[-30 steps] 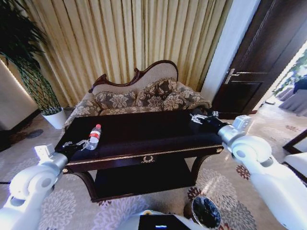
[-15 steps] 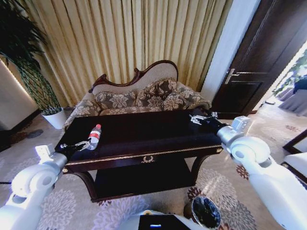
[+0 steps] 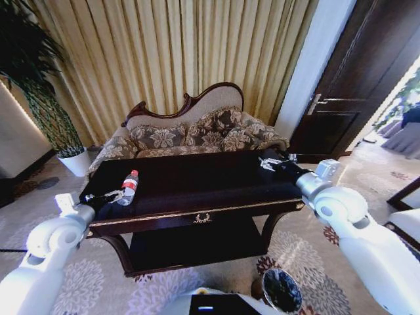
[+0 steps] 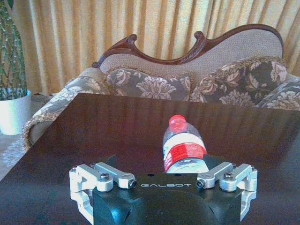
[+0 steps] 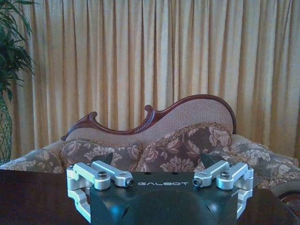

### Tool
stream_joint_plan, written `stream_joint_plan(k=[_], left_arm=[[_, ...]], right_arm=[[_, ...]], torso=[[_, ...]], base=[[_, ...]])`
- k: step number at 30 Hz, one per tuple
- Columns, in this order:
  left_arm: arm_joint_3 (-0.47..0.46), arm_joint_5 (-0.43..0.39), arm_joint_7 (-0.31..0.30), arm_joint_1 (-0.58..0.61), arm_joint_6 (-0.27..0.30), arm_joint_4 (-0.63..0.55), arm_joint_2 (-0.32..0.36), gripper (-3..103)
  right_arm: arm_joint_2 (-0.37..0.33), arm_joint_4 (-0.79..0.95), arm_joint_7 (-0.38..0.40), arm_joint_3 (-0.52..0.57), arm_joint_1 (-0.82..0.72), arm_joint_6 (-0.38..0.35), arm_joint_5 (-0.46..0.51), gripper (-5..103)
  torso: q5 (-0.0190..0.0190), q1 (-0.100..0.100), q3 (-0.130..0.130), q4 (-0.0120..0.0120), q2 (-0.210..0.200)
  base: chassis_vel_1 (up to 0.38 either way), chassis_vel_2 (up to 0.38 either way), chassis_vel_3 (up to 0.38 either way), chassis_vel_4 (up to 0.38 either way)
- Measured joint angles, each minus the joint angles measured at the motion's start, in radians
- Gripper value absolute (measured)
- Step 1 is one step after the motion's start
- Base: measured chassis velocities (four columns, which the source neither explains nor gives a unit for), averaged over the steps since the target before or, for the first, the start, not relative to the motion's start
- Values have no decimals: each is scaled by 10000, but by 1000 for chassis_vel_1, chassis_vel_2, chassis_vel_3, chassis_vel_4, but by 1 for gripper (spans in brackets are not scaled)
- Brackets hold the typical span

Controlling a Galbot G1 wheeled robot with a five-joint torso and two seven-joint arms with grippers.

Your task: Move to the front of the table and place the trash on the table into the trash bin.

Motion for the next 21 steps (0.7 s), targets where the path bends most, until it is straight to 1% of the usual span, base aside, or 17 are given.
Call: stream_joint_plan(k=[21], left_arm=[[1019,39,-58,-620,-3,494,63,100]], right_arm=[[366,-266,-1,-191,20,41,-335,100]], torso=[[0,0,0,0,0]], base=[[0,0,0,0]])
